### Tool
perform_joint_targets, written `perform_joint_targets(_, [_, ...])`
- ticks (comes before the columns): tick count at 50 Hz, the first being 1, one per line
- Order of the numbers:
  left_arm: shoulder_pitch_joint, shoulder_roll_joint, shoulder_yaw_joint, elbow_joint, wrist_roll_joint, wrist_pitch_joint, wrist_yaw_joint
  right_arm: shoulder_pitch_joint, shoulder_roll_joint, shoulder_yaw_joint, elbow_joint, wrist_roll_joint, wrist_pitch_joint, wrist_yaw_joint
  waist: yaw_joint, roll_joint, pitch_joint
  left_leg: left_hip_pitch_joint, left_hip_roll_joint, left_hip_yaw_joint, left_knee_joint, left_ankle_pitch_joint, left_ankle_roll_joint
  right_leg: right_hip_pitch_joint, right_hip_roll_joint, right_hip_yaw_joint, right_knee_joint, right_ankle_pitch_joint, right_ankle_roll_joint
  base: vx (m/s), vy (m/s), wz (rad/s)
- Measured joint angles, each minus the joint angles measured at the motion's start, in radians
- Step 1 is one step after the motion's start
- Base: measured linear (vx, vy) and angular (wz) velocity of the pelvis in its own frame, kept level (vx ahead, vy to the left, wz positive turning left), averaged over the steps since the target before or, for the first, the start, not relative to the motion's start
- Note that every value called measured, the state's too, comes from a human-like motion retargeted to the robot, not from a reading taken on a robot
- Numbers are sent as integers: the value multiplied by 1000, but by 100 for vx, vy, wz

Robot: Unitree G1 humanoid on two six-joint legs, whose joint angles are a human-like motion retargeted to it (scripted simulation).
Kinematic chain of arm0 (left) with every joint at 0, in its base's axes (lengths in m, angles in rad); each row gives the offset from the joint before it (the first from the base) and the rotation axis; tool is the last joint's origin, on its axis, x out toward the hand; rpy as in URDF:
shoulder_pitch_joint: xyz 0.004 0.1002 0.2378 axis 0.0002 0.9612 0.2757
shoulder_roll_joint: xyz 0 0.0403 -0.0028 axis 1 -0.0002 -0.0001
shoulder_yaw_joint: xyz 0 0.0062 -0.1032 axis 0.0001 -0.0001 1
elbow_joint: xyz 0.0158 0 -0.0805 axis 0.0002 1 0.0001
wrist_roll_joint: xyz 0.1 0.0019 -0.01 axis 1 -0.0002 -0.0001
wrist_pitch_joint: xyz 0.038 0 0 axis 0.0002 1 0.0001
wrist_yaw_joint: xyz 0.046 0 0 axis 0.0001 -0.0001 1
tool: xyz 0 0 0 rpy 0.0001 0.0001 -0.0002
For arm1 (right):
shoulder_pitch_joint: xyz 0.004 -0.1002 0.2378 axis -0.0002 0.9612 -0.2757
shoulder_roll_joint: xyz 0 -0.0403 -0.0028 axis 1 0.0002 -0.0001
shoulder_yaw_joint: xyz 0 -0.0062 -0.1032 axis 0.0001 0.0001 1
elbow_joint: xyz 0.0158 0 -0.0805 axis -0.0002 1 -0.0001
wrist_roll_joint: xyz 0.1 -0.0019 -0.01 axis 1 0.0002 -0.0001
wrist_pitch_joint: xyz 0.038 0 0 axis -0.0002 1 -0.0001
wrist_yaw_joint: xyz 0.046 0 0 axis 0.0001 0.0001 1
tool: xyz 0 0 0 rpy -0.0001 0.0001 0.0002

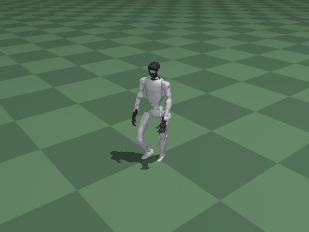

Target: Walk

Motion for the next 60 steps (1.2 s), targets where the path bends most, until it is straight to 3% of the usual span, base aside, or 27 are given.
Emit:
perform_joint_targets(5, [-20,-10,7,15,-3,0,-16,-16,-9,-5,0,0,9,9,6,73,-9,70,69,-1,-88,-3,-10,-23,119,-32,-326,69,25,0,0,0])
perform_joint_targets(10, [-16,-24,-2,24,9,-5,-27,0,-6,-5,5,-4,12,13,8,68,-17,100,64,-1,-82,-31,-7,-61,155,7,-475,93,63,0,0,0])
perform_joint_targets(19, [10,-41,-27,46,52,-16,-44,24,0,-1,18,-4,11,22,29,84,-27,124,98,-42,61,-133,-11,-17,218,14,-534,174,64,2,0,-4])
perform_joint_targets(27, [75,-34,-40,76,81,-27,-42,41,4,7,12,-12,-7,0,36,123,-14,81,194,-72,473,-227,-74,83,296,-14,-428,187,23,5,-3,-6])
perform_joint_targets(33, [113,-20,-32,78,87,-26,-19,37,-5,19,-16,-27,-20,-41,55,200,-11,-62,376,-61,953,-137,-148,160,425,-57,-422,154,-52,-1,-1,-7])
perform_joint_targets(36, [108,-12,-28,64,82,-15,-7,19,-16,25,-32,-36,-21,-65,79,238,-16,-177,481,-58,1152,-104,-140,197,492,-70,-485,150,-88,-5,-2,-31])
perform_joint_targets(40, [98,-3,-26,39,72,-11,11,-4,-21,34,-36,-52,-19,-97,116,238,-12,-313,551,-40,1280,-154,-81,234,518,-57,-512,123,-104,-5,1,-34])
perform_joint_targets(45, [65,17,-19,0,58,-18,26,-55,-22,35,-24,-68,-16,-115,147,181,-3,-467,510,-2,1172,-236,-20,289,484,-18,-578,103,-88,-4,3,-29])
perform_joint_targets(48, [59,20,-17,-15,52,-27,37,-70,-21,32,-19,-71,-16,-123,156,153,0,-517,460,20,1007,-249,-12,317,456,0,-594,82,-75,-1,4,-23])
perform_joint_targets(55, [67,7,-25,-25,58,-40,54,-73,-10,25,-12,-88,-18,-131,138,114,-22,-569,320,43,550,-176,-41,337,380,12,-569,18,-56,0,0,0])
perform_joint_targets(57, [64,5,-26,-25,62,-41,52,-72,-3,22,-6,-94,-18,-126,118,82,-41,-523,246,51,343,-98,-40,330,331,18,-561,-1,-49,0,0,0])
perform_joint_targets(60, [75,-5,-33,-24,70,-44,54,-45,11,27,3,-101,-18,-124,105,74,-52,-524,218,50,323,-87,-39,318,306,26,-480,-46,-47,-2,1,-16])
